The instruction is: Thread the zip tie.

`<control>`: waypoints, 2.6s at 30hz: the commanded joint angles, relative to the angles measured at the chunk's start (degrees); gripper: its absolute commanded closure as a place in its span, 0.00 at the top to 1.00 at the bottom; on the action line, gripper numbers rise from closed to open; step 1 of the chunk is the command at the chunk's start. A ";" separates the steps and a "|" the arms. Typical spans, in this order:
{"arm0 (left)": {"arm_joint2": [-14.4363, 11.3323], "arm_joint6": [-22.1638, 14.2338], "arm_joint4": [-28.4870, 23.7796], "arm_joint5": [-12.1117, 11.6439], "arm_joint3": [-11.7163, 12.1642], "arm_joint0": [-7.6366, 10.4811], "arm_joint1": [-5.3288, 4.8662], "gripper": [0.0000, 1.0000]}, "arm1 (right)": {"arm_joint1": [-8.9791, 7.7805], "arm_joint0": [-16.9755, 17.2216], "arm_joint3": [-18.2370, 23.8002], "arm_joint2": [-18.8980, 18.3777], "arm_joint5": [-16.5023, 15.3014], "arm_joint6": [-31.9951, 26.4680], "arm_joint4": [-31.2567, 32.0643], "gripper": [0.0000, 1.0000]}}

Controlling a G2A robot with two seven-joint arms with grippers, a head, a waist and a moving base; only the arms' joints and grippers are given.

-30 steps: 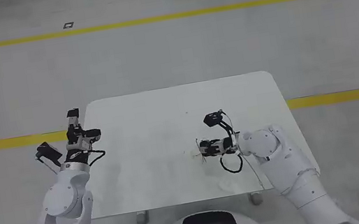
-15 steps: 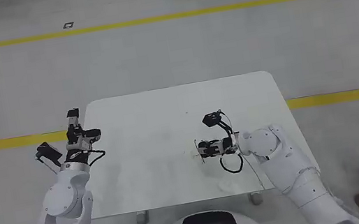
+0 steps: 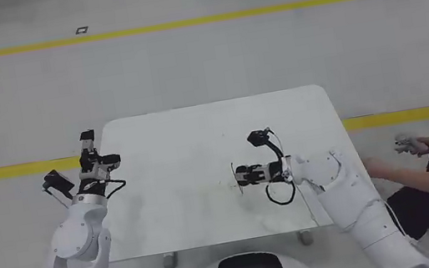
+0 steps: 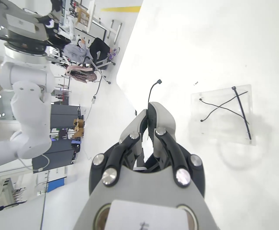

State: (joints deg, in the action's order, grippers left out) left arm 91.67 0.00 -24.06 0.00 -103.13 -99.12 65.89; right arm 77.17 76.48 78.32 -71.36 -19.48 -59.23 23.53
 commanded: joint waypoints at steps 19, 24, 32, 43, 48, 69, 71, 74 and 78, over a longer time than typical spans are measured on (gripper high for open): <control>-0.28 -0.26 0.46 -0.02 0.16 0.15 0.03 1.00 | -1.82 0.49 0.63 1.27 0.56 3.41 -4.57 0.00; -1.87 -3.06 5.44 1.19 0.60 0.05 -0.06 1.00 | -2.24 1.01 1.20 1.24 1.09 4.90 -5.05 0.00; -2.91 -3.93 8.66 2.28 0.50 0.49 -0.07 1.00 | -2.54 1.39 1.48 0.97 2.15 6.53 -6.00 0.00; -3.77 -3.43 11.84 0.54 1.51 0.94 0.04 1.00 | -2.82 2.11 1.73 0.77 2.40 9.25 -6.57 0.00; -5.72 -2.83 15.27 0.61 2.18 1.25 0.24 1.00 | -3.27 3.03 2.07 -0.43 2.32 10.88 -8.97 0.00; -7.90 -2.83 20.84 0.65 3.71 2.30 0.45 1.00 | -3.80 4.07 2.70 -0.70 3.41 14.27 -10.33 0.00; -8.13 -2.81 21.73 1.32 3.86 2.49 0.47 1.00 | -3.87 4.24 2.76 -0.72 3.82 14.84 -10.87 0.00; -8.43 -3.76 23.62 0.17 3.60 2.68 0.40 1.00 | -3.92 4.24 2.79 -0.73 4.26 15.13 -11.45 0.00; -8.43 -3.76 23.62 0.17 3.60 2.68 0.40 1.00 | -3.92 4.24 2.79 -0.73 4.26 15.13 -11.45 0.00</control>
State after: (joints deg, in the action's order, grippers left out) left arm 83.24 -3.78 -0.41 0.13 -99.54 -96.44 66.28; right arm 73.25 80.72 81.12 -72.10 -15.21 -44.09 12.08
